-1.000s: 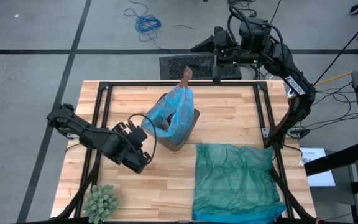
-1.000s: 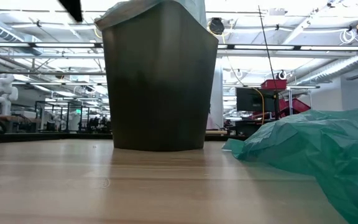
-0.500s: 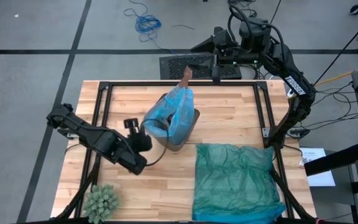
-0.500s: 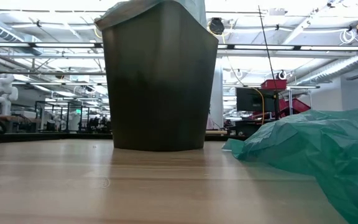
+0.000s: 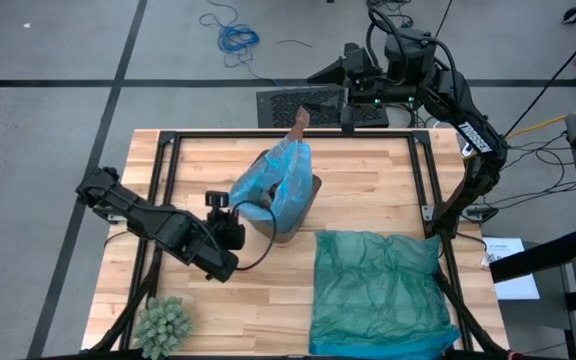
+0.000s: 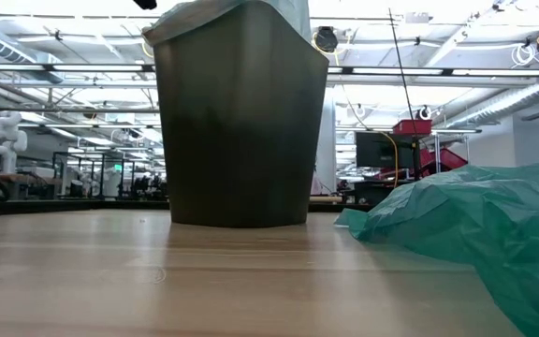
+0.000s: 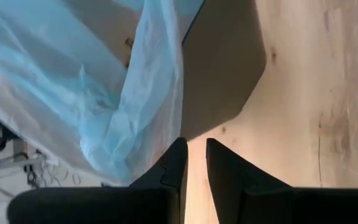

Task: Place trash/remove bag and relplace
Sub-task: Remove the light blue trash bag from the black trash bin

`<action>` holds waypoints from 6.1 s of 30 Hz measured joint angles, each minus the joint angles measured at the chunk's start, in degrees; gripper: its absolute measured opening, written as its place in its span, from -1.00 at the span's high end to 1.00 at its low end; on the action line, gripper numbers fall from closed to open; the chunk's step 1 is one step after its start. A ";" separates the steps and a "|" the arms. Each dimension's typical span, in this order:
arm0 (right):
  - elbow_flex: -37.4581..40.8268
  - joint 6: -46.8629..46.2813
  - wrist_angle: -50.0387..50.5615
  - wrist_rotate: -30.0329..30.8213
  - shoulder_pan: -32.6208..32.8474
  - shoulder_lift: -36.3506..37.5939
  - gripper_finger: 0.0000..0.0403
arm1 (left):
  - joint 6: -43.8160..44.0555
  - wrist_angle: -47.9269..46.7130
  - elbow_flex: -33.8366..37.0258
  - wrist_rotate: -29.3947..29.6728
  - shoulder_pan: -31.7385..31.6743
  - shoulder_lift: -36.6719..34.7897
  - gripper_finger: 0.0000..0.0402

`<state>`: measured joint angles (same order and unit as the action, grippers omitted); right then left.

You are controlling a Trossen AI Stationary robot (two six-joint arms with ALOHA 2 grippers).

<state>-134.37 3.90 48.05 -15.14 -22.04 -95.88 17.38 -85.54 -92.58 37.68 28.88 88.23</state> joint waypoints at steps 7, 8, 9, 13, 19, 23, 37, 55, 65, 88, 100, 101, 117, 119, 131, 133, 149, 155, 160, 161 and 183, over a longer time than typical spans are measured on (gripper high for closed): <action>0.00 0.73 -0.02 0.00 0.00 0.00 -0.27 | 3.26 -4.00 0.02 0.10 -0.30 0.00 0.64; 0.00 0.97 -0.02 0.00 0.00 0.00 -0.27 | 3.30 -3.94 0.01 0.16 -0.50 0.00 0.64; 0.00 1.22 -0.02 0.00 0.00 0.00 -0.27 | 3.30 -3.91 0.02 0.15 -0.74 0.00 0.64; 0.00 1.27 -0.02 0.00 0.00 0.00 -0.27 | 3.33 -3.22 1.01 0.91 -2.38 0.00 0.63; 0.00 1.28 0.00 0.00 0.01 0.00 -0.27 | 3.32 0.72 5.10 1.63 -4.99 0.00 0.63; 0.00 1.28 0.00 0.00 0.00 0.00 -0.27 | 3.33 1.36 6.40 2.09 -6.15 0.11 0.70; 0.00 1.62 0.00 -0.02 0.02 0.00 -0.27 | 5.67 -4.43 -11.64 -1.84 -6.40 -0.02 0.99; 0.00 3.23 0.13 -0.50 0.00 0.00 -0.27 | 2.54 -4.48 -37.64 -1.17 -6.43 -0.07 1.00; -0.07 -0.60 0.39 -18.21 0.90 -0.44 -0.27 | -1.69 -3.19 -42.45 0.12 -7.90 -0.15 1.00; 0.04 1.44 -5.31 -12.00 9.21 -14.99 -0.51 | -6.31 4.79 -42.42 -1.17 -13.14 -0.31 1.00; 0.02 -4.51 -10.12 -16.46 10.13 -15.10 -0.52 | -7.83 4.15 -42.42 -1.19 -13.27 -0.31 1.00; 0.00 -4.35 -10.23 -16.46 10.19 -15.41 -0.52 | -7.84 4.16 -42.42 -1.20 -13.46 -0.29 1.00; 0.02 -1.49 -10.50 -13.34 9.60 -20.33 -0.50 | -13.81 12.43 -42.38 -1.56 -13.51 -0.94 1.00; 0.02 -0.96 -10.50 -13.03 9.57 -20.33 -0.44 | -13.92 13.55 -42.40 -1.54 -13.51 -1.38 1.00; 0.00 0.56 -9.72 -10.34 8.76 -20.33 0.93 | -21.30 23.84 -42.40 -0.89 -13.51 -4.05 1.00; 0.00 0.17 -9.61 -10.43 8.58 -20.33 0.93 | -21.32 24.27 -42.40 -0.71 -13.51 -4.51 1.00; -0.26 1.71 -2.71 -10.71 8.31 -20.74 1.00 | -27.73 29.26 -42.23 0.34 -13.53 -6.79 1.00; 0.41 1.75 1.38 -9.69 8.17 -22.86 1.00 | -31.28 34.25 -42.58 0.56 -13.06 -8.89 1.00; -0.04 0.56 -2.07 -10.26 8.28 -21.50 1.00 | -31.29 33.10 -42.53 2.06 -12.83 -9.86 1.00; 0.03 -0.16 -2.62 -10.27 8.28 -21.56 1.00 | -31.27 33.14 -42.53 2.75 -12.83 -9.86 1.00; 0.02 -3.11 -24.12 -10.49 6.75 -11.62 1.00 | -2.43 18.02 -42.44 8.66 -12.85 -13.11 1.00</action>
<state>-134.34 0.79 23.93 -25.63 -15.29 -107.50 14.95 -67.52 -135.01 46.34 16.03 75.11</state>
